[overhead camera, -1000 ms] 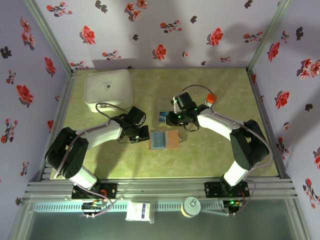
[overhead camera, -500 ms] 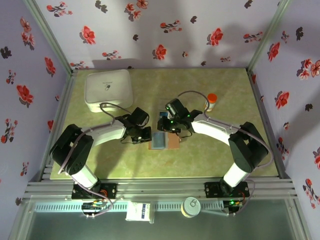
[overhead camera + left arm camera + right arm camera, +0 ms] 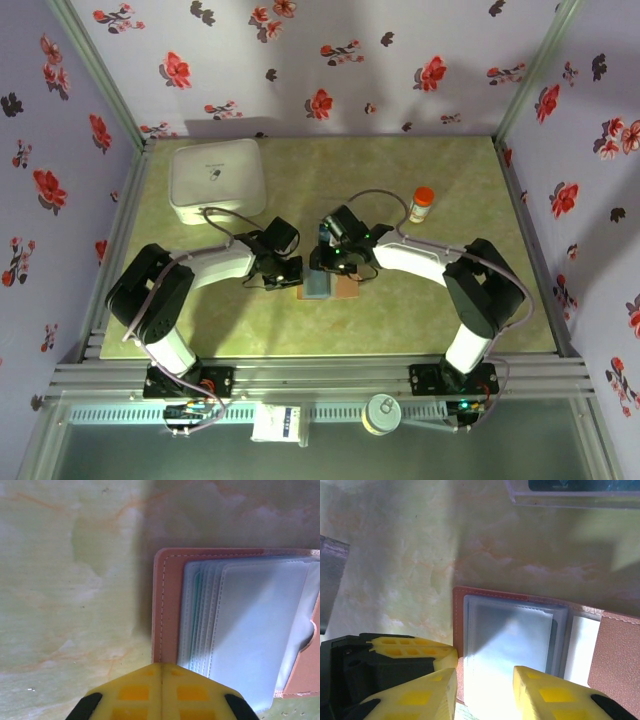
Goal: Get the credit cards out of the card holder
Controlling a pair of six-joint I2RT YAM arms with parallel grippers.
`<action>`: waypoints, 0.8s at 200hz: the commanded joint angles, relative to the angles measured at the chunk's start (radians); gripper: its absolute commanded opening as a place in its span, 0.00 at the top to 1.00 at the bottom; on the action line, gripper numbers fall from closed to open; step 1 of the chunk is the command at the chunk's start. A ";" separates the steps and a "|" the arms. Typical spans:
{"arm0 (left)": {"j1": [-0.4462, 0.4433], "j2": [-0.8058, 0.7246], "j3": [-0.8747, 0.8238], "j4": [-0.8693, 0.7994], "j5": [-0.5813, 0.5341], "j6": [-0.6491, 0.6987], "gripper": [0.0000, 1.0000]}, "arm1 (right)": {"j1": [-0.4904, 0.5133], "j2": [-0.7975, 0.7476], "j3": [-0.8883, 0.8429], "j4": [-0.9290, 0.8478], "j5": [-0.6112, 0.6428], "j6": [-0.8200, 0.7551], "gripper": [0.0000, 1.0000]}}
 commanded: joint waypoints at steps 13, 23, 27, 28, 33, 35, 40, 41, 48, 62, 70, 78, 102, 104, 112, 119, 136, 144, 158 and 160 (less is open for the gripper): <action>-0.005 0.016 -0.017 -0.003 -0.020 0.018 0.98 | 0.012 0.044 -0.009 -0.019 -0.016 0.024 0.67; -0.004 0.015 -0.018 -0.005 -0.025 0.019 0.98 | 0.012 0.047 -0.009 -0.023 -0.016 0.027 0.67; -0.004 0.015 -0.018 -0.006 -0.025 0.017 0.98 | 0.014 0.047 -0.009 -0.025 -0.016 0.026 0.67; -0.004 0.015 -0.018 -0.006 -0.025 0.016 0.98 | 0.013 0.047 -0.009 -0.025 -0.016 0.026 0.67; -0.004 0.015 -0.018 -0.007 -0.028 0.016 0.98 | 0.013 0.046 -0.012 -0.027 -0.014 0.026 0.67; -0.004 0.014 -0.018 -0.007 -0.028 0.016 0.98 | 0.013 0.046 -0.012 -0.027 -0.014 0.027 0.67; -0.005 0.013 -0.018 -0.006 -0.029 0.015 0.98 | 0.013 0.044 -0.013 -0.028 -0.014 0.027 0.68; -0.005 0.012 -0.018 -0.006 -0.029 0.014 0.98 | 0.014 0.045 -0.014 -0.028 -0.014 0.028 0.68; -0.004 0.014 -0.018 -0.007 -0.028 0.014 0.98 | 0.014 0.043 -0.018 -0.029 -0.013 0.027 0.67; -0.003 0.011 -0.019 -0.003 -0.028 0.011 0.98 | 0.014 0.041 -0.024 -0.033 -0.011 0.029 0.68; -0.005 0.011 -0.021 -0.003 -0.028 0.008 0.99 | 0.014 0.039 -0.026 -0.034 -0.012 0.029 0.68; -0.004 0.011 -0.021 -0.003 -0.029 0.009 0.99 | 0.015 0.040 -0.027 -0.036 -0.014 0.029 0.68; -0.004 0.011 -0.020 -0.007 -0.028 0.013 0.99 | 0.015 0.044 -0.030 -0.039 -0.013 0.027 0.71; -0.004 0.012 -0.019 -0.006 -0.029 0.013 0.98 | 0.015 0.045 -0.029 -0.041 -0.012 0.026 0.71; -0.003 0.013 -0.018 -0.009 -0.028 0.016 0.98 | 0.015 0.045 -0.029 -0.044 -0.010 0.024 0.72; -0.003 0.014 -0.016 -0.010 -0.029 0.016 0.98 | 0.015 0.046 -0.027 -0.047 -0.011 0.023 0.74; -0.003 0.016 -0.014 -0.012 -0.028 0.015 0.99 | 0.015 0.049 -0.026 -0.040 -0.020 0.023 0.76; -0.003 0.016 -0.014 -0.011 -0.028 0.015 0.99 | 0.015 0.051 -0.026 -0.041 -0.022 0.023 0.76; -0.003 0.018 -0.014 -0.010 -0.029 0.015 0.98 | 0.015 0.055 -0.028 -0.042 -0.019 0.023 0.76; -0.003 0.018 -0.014 -0.011 -0.029 0.014 0.98 | 0.015 0.056 -0.030 -0.042 -0.018 0.023 0.76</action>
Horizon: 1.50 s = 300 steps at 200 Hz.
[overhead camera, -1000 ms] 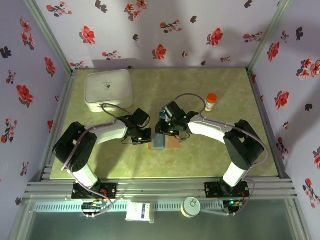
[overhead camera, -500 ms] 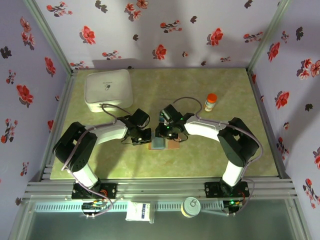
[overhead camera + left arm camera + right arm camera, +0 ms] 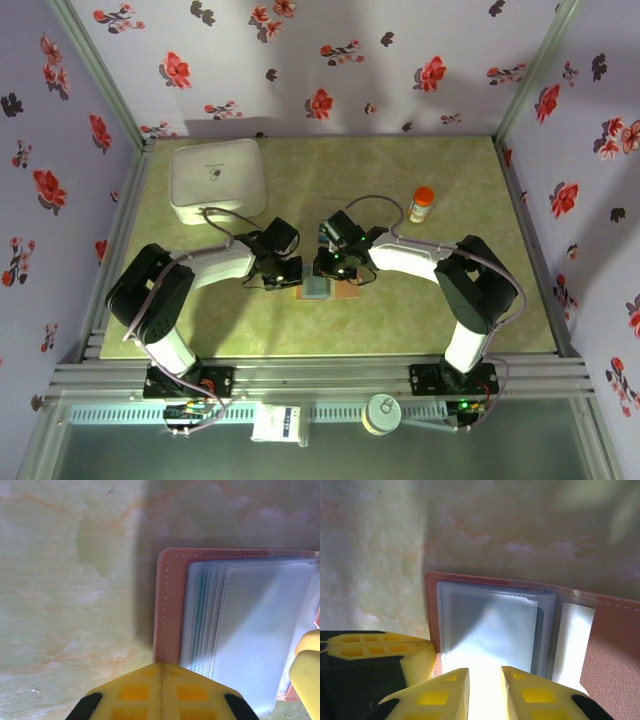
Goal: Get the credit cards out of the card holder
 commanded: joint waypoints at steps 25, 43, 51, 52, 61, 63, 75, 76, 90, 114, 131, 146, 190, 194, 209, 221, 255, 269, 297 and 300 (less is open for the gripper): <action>-0.003 0.021 -0.011 -0.015 -0.020 0.014 0.98 | 0.007 0.022 -0.021 -0.033 -0.007 0.016 0.74; -0.003 0.021 -0.013 -0.016 -0.020 0.012 0.98 | 0.006 0.025 -0.021 -0.039 -0.003 0.016 0.74; -0.003 0.019 -0.013 -0.016 -0.020 0.012 0.98 | 0.008 0.024 -0.021 -0.039 0.000 0.015 0.74; -0.003 0.018 -0.013 -0.017 -0.020 0.012 0.98 | 0.008 0.024 -0.022 -0.039 0.000 0.014 0.74; -0.004 0.016 -0.013 -0.020 -0.022 0.012 0.98 | 0.006 0.023 -0.022 -0.040 0.002 0.013 0.74; -0.003 0.016 -0.012 -0.019 -0.022 0.011 0.98 | 0.007 0.024 -0.022 -0.040 0.003 0.013 0.74; -0.003 0.013 -0.013 -0.021 -0.023 0.012 0.99 | 0.008 0.021 -0.022 -0.045 0.013 0.011 0.74; -0.003 0.012 -0.013 -0.020 -0.024 0.012 0.99 | 0.007 0.021 -0.021 -0.047 0.013 0.011 0.74; -0.003 0.010 -0.013 -0.025 -0.025 0.011 0.98 | 0.007 0.018 -0.018 -0.061 0.030 0.005 0.75; -0.003 0.009 -0.010 -0.028 -0.025 0.011 0.99 | 0.007 0.003 -0.016 -0.086 0.056 -0.002 0.75; -0.003 0.008 -0.006 -0.030 -0.025 0.011 0.99 | 0.008 -0.011 -0.020 -0.100 0.074 -0.009 0.76; -0.003 0.005 -0.002 -0.031 -0.027 0.007 0.99 | 0.008 -0.015 -0.024 -0.107 0.081 -0.015 0.76; -0.003 -0.035 0.006 -0.023 -0.024 -0.009 0.98 | 0.006 -0.006 -0.044 -0.086 0.078 -0.006 0.80; -0.003 -0.041 0.005 -0.022 -0.023 -0.013 0.97 | 0.005 -0.006 -0.044 -0.086 0.078 -0.005 0.80; -0.003 -0.059 0.007 -0.012 -0.019 -0.022 0.96 | 0.006 -0.008 -0.051 -0.079 0.079 -0.001 0.80; -0.004 -0.069 0.011 -0.008 -0.010 -0.030 0.94 | 0.006 -0.008 -0.056 -0.074 0.078 0.001 0.80; -0.003 -0.088 0.009 0.040 0.026 -0.065 0.85 | 0.005 -0.016 -0.060 -0.075 0.080 0.000 0.81; -0.004 -0.088 0.005 0.066 0.042 -0.081 0.81 | 0.004 -0.021 -0.060 -0.076 0.080 0.000 0.81; -0.004 -0.065 -0.006 0.143 0.105 -0.120 0.74 | 0.004 -0.025 -0.063 -0.077 0.083 -0.001 0.81; -0.006 -0.062 -0.007 0.151 0.111 -0.124 0.74 | 0.004 -0.024 -0.062 -0.076 0.084 -0.003 0.81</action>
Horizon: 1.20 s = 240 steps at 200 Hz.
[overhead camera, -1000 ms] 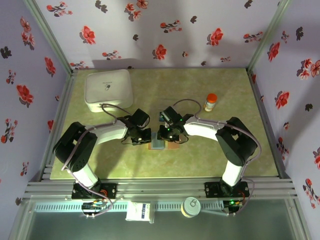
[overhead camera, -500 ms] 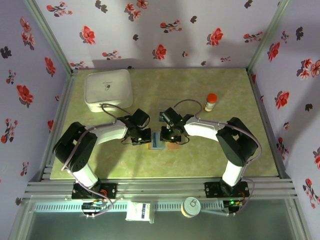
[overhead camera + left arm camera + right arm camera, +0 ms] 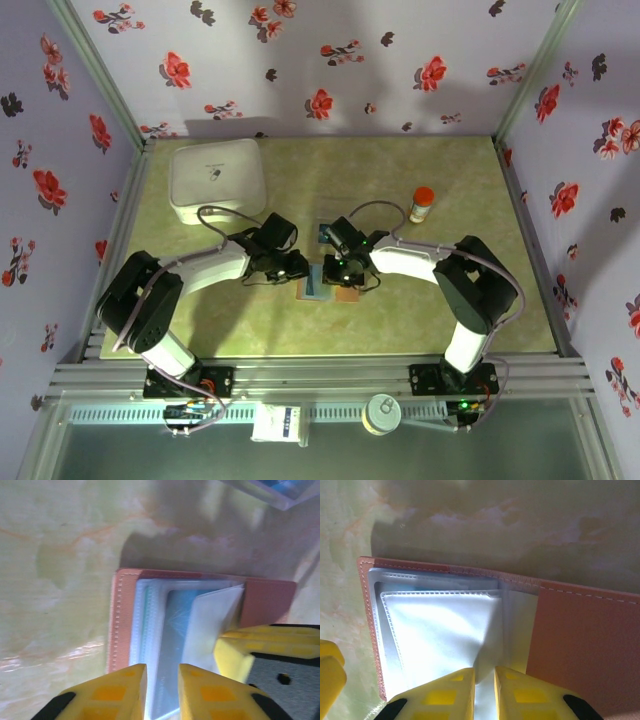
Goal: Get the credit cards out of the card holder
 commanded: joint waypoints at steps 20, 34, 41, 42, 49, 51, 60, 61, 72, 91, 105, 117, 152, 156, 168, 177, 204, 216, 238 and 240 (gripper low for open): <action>-0.013 0.026 -0.007 0.116 0.089 -0.068 0.72 | 0.005 -0.020 -0.017 -0.020 0.027 0.001 0.81; -0.016 0.037 -0.005 0.126 0.097 -0.072 0.71 | 0.004 -0.020 -0.017 -0.020 0.027 0.001 0.81; -0.017 0.042 -0.004 0.128 0.099 -0.075 0.70 | 0.003 -0.020 -0.018 -0.019 0.027 0.002 0.81; -0.017 0.043 -0.003 0.128 0.099 -0.075 0.70 | 0.003 -0.020 -0.018 -0.019 0.027 0.001 0.81; -0.018 0.047 -0.003 0.128 0.099 -0.074 0.70 | 0.004 -0.021 -0.018 -0.019 0.027 0.001 0.81; -0.019 0.048 -0.002 0.128 0.099 -0.074 0.70 | 0.003 -0.022 -0.018 -0.020 0.027 0.002 0.81; -0.020 0.053 -0.002 0.128 0.099 -0.074 0.70 | 0.003 -0.023 -0.017 -0.019 0.027 0.001 0.81; -0.020 0.053 -0.001 0.128 0.099 -0.075 0.70 | 0.004 -0.023 -0.017 -0.019 0.027 0.001 0.81; -0.021 0.060 -0.001 0.124 0.099 -0.074 0.70 | 0.003 -0.022 -0.019 -0.019 0.027 0.001 0.81; -0.021 0.076 0.005 0.109 0.096 -0.074 0.70 | 0.002 -0.025 -0.021 -0.019 0.027 0.000 0.81; -0.023 0.084 0.006 0.100 0.091 -0.074 0.70 | 0.003 -0.024 -0.023 -0.019 0.027 -0.001 0.81; -0.023 0.089 0.008 0.099 0.091 -0.074 0.70 | 0.003 -0.025 -0.023 -0.020 0.028 -0.002 0.81; -0.026 0.101 0.015 0.100 0.095 -0.073 0.71 | 0.002 -0.027 -0.027 -0.014 0.024 -0.003 0.81; -0.028 0.102 0.016 0.100 0.096 -0.074 0.71 | 0.002 -0.028 -0.028 -0.014 0.024 -0.003 0.81; -0.028 0.107 0.017 0.106 0.096 -0.077 0.73 | 0.002 -0.031 -0.026 -0.014 0.024 -0.004 0.81; -0.028 0.109 0.016 0.110 0.098 -0.079 0.74 | 0.003 -0.033 -0.026 -0.017 0.024 -0.004 0.81; -0.029 0.106 0.010 0.124 0.103 -0.087 0.77 | 0.002 -0.048 -0.024 -0.025 0.031 -0.006 0.81; -0.029 0.099 0.010 0.125 0.104 -0.090 0.77 | 0.002 -0.062 -0.025 -0.032 0.038 -0.009 0.81; -0.030 0.089 0.014 0.125 0.105 -0.089 0.78 | 0.001 -0.093 -0.026 -0.050 0.057 -0.015 0.81; -0.031 0.090 0.014 0.124 0.107 -0.089 0.78 | 0.001 -0.097 -0.026 -0.051 0.059 -0.015 0.81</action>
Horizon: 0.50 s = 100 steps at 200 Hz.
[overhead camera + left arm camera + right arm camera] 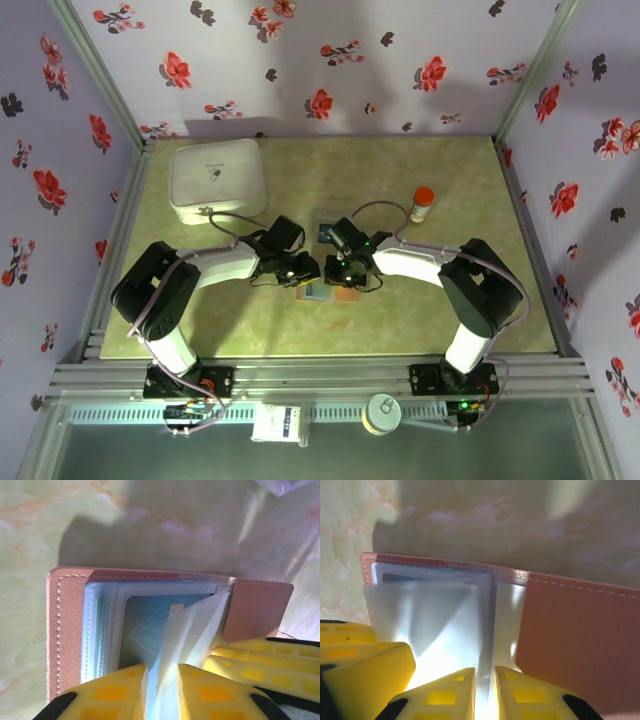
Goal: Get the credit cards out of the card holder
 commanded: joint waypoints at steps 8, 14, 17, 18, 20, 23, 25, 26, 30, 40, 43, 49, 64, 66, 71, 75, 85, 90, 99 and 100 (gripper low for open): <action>-0.009 -0.009 0.018 0.007 0.017 -0.012 0.79 | 0.000 -0.067 -0.012 -0.045 0.053 -0.017 0.81; -0.010 -0.009 0.021 0.007 0.017 -0.013 0.79 | -0.003 -0.076 -0.014 -0.051 0.058 -0.020 0.81; -0.010 -0.008 0.022 0.006 0.017 -0.014 0.79 | -0.003 -0.081 -0.015 -0.052 0.060 -0.021 0.81; -0.010 -0.009 0.022 0.006 0.017 -0.014 0.79 | -0.003 -0.082 -0.015 -0.054 0.060 -0.021 0.81; -0.011 -0.009 0.024 0.006 0.017 -0.015 0.79 | -0.004 -0.085 -0.017 -0.056 0.062 -0.022 0.81; -0.013 -0.009 0.026 0.006 0.017 -0.015 0.79 | -0.005 -0.089 -0.018 -0.060 0.064 -0.024 0.81; -0.012 -0.009 0.027 0.006 0.016 -0.016 0.79 | -0.006 -0.090 -0.019 -0.062 0.065 -0.025 0.81; -0.013 -0.008 0.028 0.006 0.017 -0.016 0.79 | -0.006 -0.091 -0.020 -0.063 0.066 -0.025 0.80; -0.015 -0.007 0.031 0.006 0.017 -0.018 0.79 | -0.008 -0.096 -0.020 -0.068 0.068 -0.027 0.81; -0.019 -0.002 0.041 0.006 0.016 -0.021 0.79 | -0.010 -0.109 -0.025 -0.077 0.076 -0.036 0.80; -0.021 -0.001 0.045 0.006 0.017 -0.022 0.79 | -0.011 -0.112 -0.027 -0.082 0.078 -0.038 0.80; -0.024 0.003 0.051 0.006 0.017 -0.025 0.78 | -0.013 -0.118 -0.029 -0.090 0.084 -0.044 0.80; -0.035 0.012 0.072 0.003 0.015 -0.032 0.77 | -0.021 -0.136 -0.036 -0.108 0.095 -0.059 0.80; -0.037 0.013 0.074 0.003 0.014 -0.032 0.77 | -0.022 -0.138 -0.038 -0.111 0.096 -0.061 0.80; -0.041 0.018 0.081 0.001 0.013 -0.033 0.76 | -0.025 -0.145 -0.040 -0.115 0.100 -0.066 0.80; -0.043 0.022 0.087 0.001 0.011 -0.035 0.76 | -0.027 -0.149 -0.043 -0.119 0.101 -0.067 0.80; -0.052 0.034 0.103 -0.003 0.009 -0.039 0.75 | -0.034 -0.163 -0.053 -0.127 0.105 -0.073 0.80; -0.056 0.042 0.109 -0.006 0.006 -0.040 0.74 | -0.037 -0.173 -0.060 -0.128 0.107 -0.075 0.80; -0.063 0.053 0.123 -0.008 0.005 -0.043 0.73 | -0.043 -0.188 -0.074 -0.129 0.108 -0.080 0.80; -0.064 0.054 0.124 -0.007 0.005 -0.043 0.73 | -0.044 -0.191 -0.076 -0.129 0.108 -0.079 0.80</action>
